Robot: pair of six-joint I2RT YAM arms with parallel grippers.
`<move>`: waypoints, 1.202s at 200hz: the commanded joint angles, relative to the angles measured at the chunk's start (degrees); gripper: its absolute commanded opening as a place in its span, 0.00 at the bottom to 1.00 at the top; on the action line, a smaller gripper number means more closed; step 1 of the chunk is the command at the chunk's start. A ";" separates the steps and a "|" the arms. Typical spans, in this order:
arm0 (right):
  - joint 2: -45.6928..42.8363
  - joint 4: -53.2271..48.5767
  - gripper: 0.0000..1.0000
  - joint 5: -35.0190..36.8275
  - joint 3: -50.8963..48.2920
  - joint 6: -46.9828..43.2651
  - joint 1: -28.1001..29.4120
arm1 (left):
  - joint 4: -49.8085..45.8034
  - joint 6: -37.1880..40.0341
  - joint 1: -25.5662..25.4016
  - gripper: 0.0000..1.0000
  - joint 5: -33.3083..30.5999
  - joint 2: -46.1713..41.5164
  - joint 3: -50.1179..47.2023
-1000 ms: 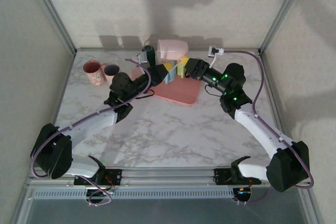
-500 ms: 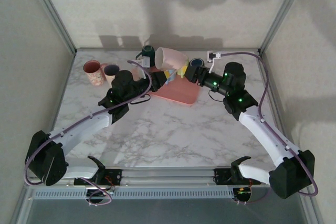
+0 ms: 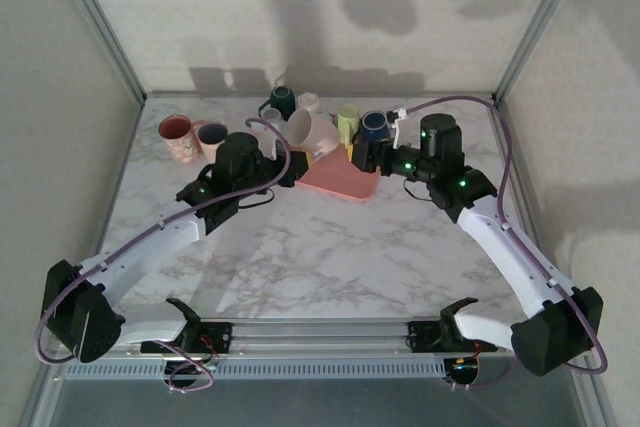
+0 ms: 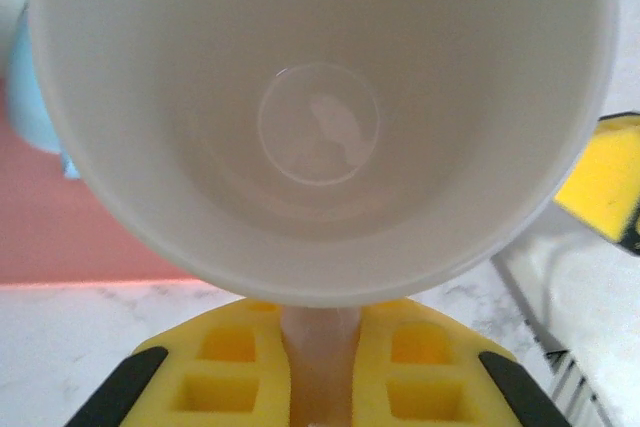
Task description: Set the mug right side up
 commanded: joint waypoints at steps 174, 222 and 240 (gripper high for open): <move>10.56 -7.64 0.56 -1.85 3.77 -7.24 1.59 | -25.92 -0.73 6.76 0.00 -26.69 -1.46 0.36; 11.87 -7.57 0.56 -2.01 4.39 -6.95 1.83 | -30.96 -2.88 14.33 0.00 -28.29 -1.33 0.53; 12.43 -7.41 0.56 -2.39 4.67 -6.84 1.93 | -31.79 -2.60 17.43 0.00 -29.14 -0.63 0.62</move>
